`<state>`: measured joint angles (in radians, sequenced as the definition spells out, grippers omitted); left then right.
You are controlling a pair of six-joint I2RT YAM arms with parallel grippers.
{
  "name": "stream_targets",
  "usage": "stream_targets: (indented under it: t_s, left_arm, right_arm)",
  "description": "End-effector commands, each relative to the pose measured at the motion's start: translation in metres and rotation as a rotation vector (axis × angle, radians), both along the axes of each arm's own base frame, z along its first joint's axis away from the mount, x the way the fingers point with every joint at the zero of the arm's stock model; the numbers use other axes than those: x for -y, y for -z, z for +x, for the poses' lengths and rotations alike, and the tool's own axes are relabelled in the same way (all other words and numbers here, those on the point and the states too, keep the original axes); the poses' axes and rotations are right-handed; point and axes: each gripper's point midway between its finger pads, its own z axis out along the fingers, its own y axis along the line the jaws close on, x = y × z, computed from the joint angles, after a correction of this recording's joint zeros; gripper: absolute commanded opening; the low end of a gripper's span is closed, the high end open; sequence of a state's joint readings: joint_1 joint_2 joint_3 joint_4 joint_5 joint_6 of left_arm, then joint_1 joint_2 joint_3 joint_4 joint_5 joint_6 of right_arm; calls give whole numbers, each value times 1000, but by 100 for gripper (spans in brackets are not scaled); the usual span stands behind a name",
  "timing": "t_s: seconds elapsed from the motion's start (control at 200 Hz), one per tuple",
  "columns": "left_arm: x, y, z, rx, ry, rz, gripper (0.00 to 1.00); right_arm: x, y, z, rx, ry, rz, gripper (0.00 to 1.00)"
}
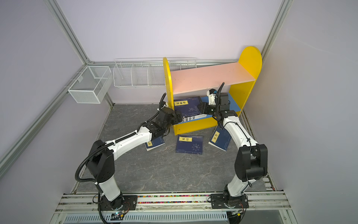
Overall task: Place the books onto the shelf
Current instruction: 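Press the blue book flat against the black book with the right gripper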
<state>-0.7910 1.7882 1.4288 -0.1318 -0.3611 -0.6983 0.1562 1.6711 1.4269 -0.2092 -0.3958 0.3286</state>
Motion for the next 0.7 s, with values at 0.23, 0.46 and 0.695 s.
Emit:
stream_targets:
  t_s: [0.23, 0.46, 0.695]
  left_arm:
    - [0, 9, 0, -14, 2, 3, 93]
    - [5, 8, 1, -13, 18, -13, 93]
    - [7, 3, 0, 3, 33, -45, 94]
  right_arm:
    - [14, 29, 1, -52, 87, -61, 43]
    - [-9, 35, -7, -59, 3, -43, 36]
    - [-38, 23, 1, -8, -50, 3, 32]
